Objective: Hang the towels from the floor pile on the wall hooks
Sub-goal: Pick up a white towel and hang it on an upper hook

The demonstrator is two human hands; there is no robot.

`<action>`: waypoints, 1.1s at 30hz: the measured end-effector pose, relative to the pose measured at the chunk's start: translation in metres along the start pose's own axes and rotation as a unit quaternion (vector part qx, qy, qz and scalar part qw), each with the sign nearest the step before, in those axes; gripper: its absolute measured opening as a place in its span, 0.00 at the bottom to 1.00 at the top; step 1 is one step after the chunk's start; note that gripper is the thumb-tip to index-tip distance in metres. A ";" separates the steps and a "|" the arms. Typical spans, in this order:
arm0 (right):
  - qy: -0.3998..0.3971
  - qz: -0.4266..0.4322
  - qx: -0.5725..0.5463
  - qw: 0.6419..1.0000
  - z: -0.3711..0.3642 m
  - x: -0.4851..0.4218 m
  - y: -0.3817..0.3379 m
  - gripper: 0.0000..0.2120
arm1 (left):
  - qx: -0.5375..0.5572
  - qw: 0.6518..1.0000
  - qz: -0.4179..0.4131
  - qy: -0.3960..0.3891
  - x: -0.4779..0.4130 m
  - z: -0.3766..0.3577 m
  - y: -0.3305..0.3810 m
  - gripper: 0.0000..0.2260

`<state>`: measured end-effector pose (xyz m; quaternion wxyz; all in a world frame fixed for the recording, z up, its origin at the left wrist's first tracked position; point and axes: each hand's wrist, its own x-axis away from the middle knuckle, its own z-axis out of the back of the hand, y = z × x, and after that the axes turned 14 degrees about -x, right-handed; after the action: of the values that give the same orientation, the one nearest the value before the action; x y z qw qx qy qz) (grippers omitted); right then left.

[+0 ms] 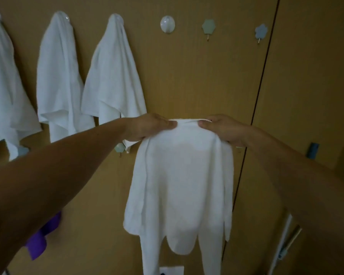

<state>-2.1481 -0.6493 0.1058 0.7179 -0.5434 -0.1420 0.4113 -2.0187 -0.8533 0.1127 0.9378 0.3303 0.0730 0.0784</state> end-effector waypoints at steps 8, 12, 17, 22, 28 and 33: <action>0.030 0.057 0.048 0.997 0.012 -0.041 -0.027 0.10 | 0.027 0.999 -0.033 -0.011 -0.035 0.041 0.008 0.09; 0.054 0.051 -0.020 0.997 0.002 -0.050 -0.029 0.09 | 0.123 0.992 -0.038 -0.004 -0.051 0.047 0.009 0.07; 0.018 0.018 -0.007 1.000 0.013 -0.066 -0.035 0.19 | 0.104 0.993 -0.021 0.045 -0.060 0.058 0.014 0.08; -0.057 0.043 0.023 0.997 0.031 -0.089 -0.062 0.13 | -0.034 0.999 -0.027 -0.027 -0.064 0.090 0.027 0.17; -0.083 0.079 0.019 0.993 0.056 -0.126 -0.086 0.10 | -0.090 0.996 -0.010 0.013 -0.083 0.135 0.049 0.18; 0.029 0.205 0.039 0.978 0.070 -0.174 -0.126 0.13 | -0.141 0.973 -0.042 0.177 -0.112 0.178 0.075 0.13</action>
<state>-2.2473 -0.7412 0.2870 0.6427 -0.5441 0.0091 0.5392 -2.1020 -0.9255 0.3069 0.9496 0.1720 0.2397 0.1058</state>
